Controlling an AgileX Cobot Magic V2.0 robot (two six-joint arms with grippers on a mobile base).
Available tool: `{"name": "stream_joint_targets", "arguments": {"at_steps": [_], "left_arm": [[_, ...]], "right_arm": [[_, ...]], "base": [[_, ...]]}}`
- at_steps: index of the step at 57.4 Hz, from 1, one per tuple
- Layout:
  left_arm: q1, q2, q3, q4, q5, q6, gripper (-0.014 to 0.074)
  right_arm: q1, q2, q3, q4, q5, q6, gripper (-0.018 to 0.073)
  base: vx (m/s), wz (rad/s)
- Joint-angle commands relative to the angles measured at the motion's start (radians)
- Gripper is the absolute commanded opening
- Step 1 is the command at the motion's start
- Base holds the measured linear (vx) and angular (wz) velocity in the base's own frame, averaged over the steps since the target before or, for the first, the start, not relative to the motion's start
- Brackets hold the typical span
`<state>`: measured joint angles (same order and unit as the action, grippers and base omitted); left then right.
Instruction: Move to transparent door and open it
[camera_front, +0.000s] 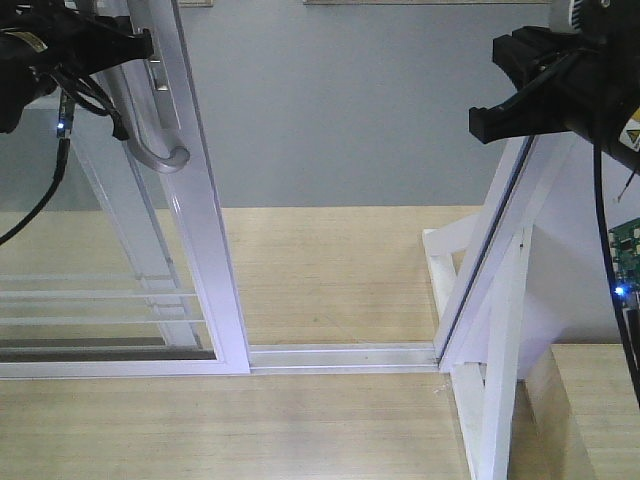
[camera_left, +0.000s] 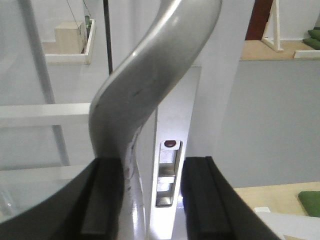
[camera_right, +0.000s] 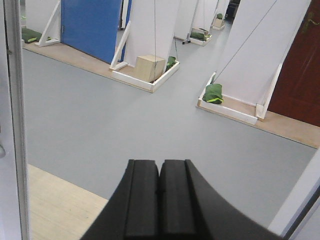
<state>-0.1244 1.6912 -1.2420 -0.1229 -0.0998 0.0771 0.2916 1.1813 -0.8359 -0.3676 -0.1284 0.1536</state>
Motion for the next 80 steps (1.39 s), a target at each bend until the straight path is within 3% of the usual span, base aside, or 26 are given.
{"name": "stream_joint_targets", "arguments": {"at_steps": [1, 11, 29, 51, 60, 73, 80], "left_arm": [[0.002, 0.009, -0.079, 0.013, -0.157, -0.002, 0.0285], [0.059, 0.005, -0.087, 0.013, -0.201, 0.028, -0.0009], [0.164, 0.005, -0.087, 0.004, -0.203, 0.028, -0.0003], [0.206, -0.004, -0.087, 0.005, -0.19, 0.031, 0.0], [0.222, -0.04, -0.087, 0.005, -0.112, 0.031, 0.0001], [0.225, -0.181, -0.082, 0.029, 0.115, 0.031, 0.0001], [0.224, -0.278, -0.031, 0.06, 0.15, 0.031, 0.0001]], "right_arm": [[-0.004, -0.024, -0.028, -0.005, -0.065, -0.009, -0.0006], [-0.004, -0.024, -0.028, -0.003, -0.063, -0.009, -0.0006], [-0.004, -0.024, -0.028, -0.002, -0.053, -0.009, -0.0006], [-0.004, -0.024, -0.028, -0.002, -0.049, -0.009, -0.0006], [-0.004, -0.024, -0.028, -0.002, -0.049, -0.009, -0.0006], [-0.004, -0.024, -0.028, 0.003, -0.047, -0.009, -0.0006], [-0.004, -0.038, -0.028, 0.006, -0.024, -0.004, -0.0006]], "base": [[-0.01, 0.03], [-0.01, 0.04], [0.0, 0.0], [-0.01, 0.0], [0.0, 0.01], [0.0, 0.0], [0.0, 0.0]]}}
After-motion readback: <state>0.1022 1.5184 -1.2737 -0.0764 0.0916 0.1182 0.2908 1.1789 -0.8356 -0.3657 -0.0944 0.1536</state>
